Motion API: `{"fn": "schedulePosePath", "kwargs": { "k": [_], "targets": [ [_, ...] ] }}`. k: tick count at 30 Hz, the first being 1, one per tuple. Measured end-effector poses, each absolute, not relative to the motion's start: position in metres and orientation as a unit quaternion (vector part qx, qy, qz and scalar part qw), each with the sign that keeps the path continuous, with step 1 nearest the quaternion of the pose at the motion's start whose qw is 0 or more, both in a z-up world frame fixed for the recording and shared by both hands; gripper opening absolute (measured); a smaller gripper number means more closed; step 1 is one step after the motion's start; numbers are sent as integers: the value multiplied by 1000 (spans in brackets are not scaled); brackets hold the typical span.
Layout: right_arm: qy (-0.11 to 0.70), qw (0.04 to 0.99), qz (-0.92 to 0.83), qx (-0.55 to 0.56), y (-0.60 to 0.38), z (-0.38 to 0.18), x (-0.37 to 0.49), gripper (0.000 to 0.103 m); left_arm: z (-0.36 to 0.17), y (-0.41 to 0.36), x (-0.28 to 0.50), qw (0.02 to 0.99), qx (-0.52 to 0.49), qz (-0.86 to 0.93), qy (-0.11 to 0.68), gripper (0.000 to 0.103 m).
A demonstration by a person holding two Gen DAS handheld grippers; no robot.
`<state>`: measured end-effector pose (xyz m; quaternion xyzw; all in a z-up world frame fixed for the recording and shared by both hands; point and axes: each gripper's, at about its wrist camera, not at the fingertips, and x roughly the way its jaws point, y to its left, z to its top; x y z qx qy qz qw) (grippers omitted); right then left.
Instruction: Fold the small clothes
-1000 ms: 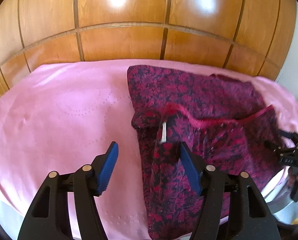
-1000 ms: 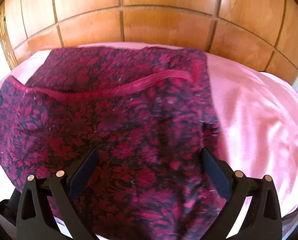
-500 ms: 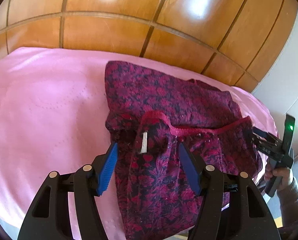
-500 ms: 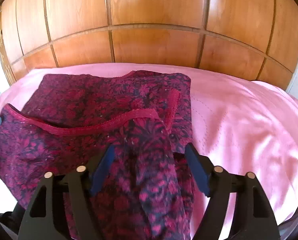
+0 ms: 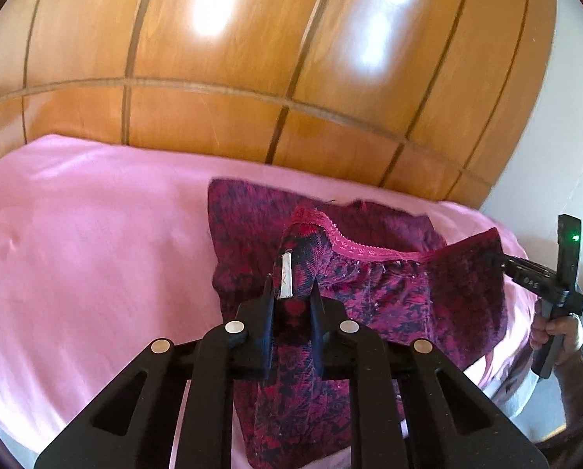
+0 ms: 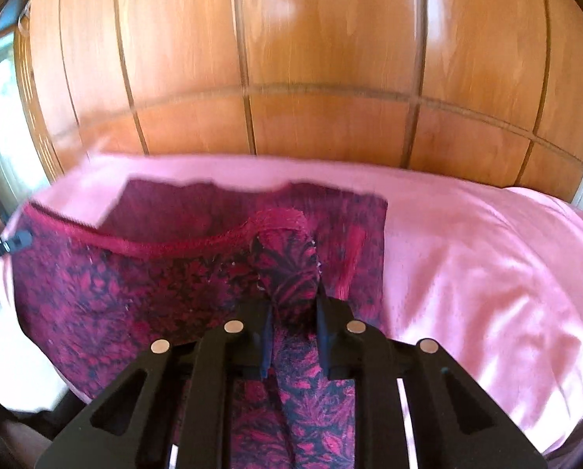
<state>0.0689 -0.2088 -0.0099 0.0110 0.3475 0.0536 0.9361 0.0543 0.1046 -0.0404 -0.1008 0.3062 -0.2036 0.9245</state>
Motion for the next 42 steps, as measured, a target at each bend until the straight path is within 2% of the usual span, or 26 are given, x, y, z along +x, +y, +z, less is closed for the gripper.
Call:
{"fn": "schedulePosePath", "kwargs": {
  "k": [8, 17, 21, 29, 31, 32, 33, 34, 35, 36, 38, 42],
  "targets": [
    [334, 941, 32, 48, -219, 5, 137, 17, -22, 93, 121, 942, -78, -166, 282, 14],
    [336, 940, -16, 60, -226, 5, 230, 17, -26, 78, 225, 944, -66, -110, 305, 14],
    [356, 932, -43, 52, -231, -15, 264, 17, -47, 72, 263, 936, -62, -87, 335, 14],
    [445, 892, -78, 35, -237, -84, 306, 19, -113, 74, 307, 901, -61, -49, 426, 15],
    [448, 890, -72, 35, -238, -81, 309, 24, -109, 72, 306, 901, -55, -52, 427, 21],
    [447, 891, -67, 37, -240, -78, 310, 33, -106, 72, 304, 902, -53, -57, 425, 22],
    [443, 893, -63, 44, -243, -72, 305, 42, -103, 74, 299, 903, -54, -61, 421, 30],
    [440, 894, -59, 51, -249, -69, 306, 43, -99, 79, 294, 905, -59, -62, 417, 50],
    [436, 896, -51, 63, -254, -64, 304, 44, -96, 84, 289, 905, -70, -59, 416, 62],
    [431, 898, -42, 75, -259, -59, 296, 51, -94, 94, 279, 905, -92, -64, 410, 69],
    [421, 901, -19, 106, -268, -52, 271, 61, -95, 113, 255, 900, -140, -91, 403, 69],
    [426, 892, 25, 148, -286, -54, 218, 62, -108, 135, 195, 885, -195, -139, 398, 69]
  ]
}}
